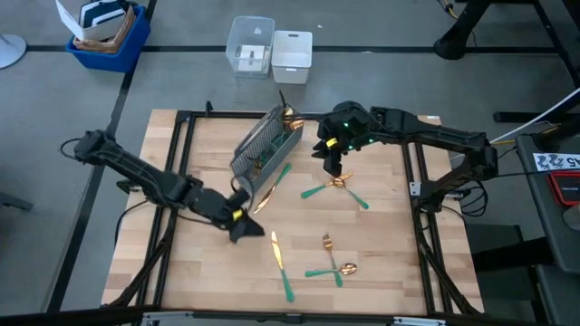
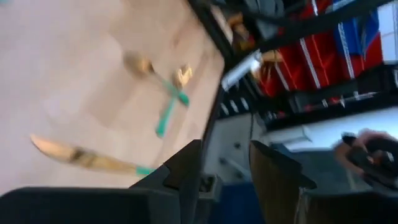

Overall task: Sort silverware
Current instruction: Put the bottom green-gold table knife into the silverware basket

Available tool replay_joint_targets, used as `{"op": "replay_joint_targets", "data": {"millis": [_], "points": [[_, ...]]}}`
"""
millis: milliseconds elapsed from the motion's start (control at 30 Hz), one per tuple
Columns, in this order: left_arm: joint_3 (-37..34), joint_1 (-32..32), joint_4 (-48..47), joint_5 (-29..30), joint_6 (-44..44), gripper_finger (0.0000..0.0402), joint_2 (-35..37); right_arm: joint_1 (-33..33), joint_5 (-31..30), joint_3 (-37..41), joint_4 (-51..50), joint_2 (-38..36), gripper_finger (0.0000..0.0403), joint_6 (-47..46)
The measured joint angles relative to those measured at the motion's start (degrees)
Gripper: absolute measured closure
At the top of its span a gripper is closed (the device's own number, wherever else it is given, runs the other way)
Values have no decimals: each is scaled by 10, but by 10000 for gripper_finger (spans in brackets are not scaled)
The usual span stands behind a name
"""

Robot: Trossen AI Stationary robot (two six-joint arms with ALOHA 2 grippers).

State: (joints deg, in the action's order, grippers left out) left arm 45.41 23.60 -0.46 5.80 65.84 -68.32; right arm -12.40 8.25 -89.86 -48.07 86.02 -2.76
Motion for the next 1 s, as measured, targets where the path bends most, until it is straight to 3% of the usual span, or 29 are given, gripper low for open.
{"op": "replay_joint_targets", "data": {"millis": [133, 267, 500, 733, 1000], "points": [[0, 19, 32, -42, 105, 276, -53, 0, -1, 0, -25, 0, 294, 0], [0, 37, 31, -82, 267, 276, -96, 0, -1, 0, -36, 0, 294, 0], [12, 73, 101, -98, 445, 276, -184, 0, -1, 0, -73, 0, 294, 2], [111, 77, 95, -97, 535, 276, -304, 0, -1, 0, -126, 0, 294, 32], [217, 52, -19, -95, 593, 276, -414, 0, -1, 0, -129, 0, 294, 33]]}}
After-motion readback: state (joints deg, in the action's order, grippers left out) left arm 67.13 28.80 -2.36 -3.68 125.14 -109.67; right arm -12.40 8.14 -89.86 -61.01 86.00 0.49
